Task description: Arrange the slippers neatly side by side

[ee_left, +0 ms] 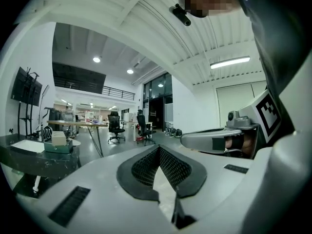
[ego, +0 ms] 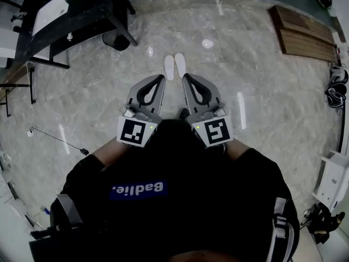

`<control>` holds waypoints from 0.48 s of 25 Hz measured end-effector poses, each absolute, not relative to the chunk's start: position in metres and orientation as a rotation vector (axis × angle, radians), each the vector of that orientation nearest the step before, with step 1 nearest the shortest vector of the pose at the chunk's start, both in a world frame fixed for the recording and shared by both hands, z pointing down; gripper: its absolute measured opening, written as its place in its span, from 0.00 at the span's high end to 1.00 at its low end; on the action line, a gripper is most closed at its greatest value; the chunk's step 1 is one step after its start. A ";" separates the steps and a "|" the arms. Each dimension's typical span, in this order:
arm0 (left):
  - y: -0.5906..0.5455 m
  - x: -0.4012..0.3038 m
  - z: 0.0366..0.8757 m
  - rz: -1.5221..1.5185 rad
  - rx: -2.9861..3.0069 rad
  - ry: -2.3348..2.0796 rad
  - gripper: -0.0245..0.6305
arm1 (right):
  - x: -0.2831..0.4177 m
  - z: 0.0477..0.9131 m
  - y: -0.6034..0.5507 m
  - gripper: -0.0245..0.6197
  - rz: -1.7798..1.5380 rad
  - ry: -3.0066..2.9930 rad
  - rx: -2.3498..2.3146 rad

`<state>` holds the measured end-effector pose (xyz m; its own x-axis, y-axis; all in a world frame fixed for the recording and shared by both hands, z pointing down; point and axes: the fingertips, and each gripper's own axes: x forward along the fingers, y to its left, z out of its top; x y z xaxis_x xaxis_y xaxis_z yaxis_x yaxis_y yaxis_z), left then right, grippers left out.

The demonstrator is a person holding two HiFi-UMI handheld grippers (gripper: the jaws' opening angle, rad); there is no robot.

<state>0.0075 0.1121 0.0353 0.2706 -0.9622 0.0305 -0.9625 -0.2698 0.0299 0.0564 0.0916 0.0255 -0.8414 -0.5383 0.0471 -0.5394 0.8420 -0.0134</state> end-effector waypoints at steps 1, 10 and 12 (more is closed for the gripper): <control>0.113 0.007 0.035 0.012 2.488 -1.866 0.96 | 0.057 0.026 0.093 0.96 0.034 -2.973 0.883; 0.123 0.013 0.030 0.022 2.569 -1.820 0.96 | 0.051 0.023 0.107 0.96 -0.001 -2.958 0.945; 0.126 0.014 0.028 0.025 2.576 -1.813 0.96 | 0.051 0.020 0.107 0.96 -0.002 -2.955 0.965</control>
<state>0.0137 0.1259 0.0279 0.3375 -0.9413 0.0083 -0.9411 -0.3376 -0.0159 0.0507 0.1075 0.0204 -0.8066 -0.5902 0.0311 -0.5902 0.8072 0.0114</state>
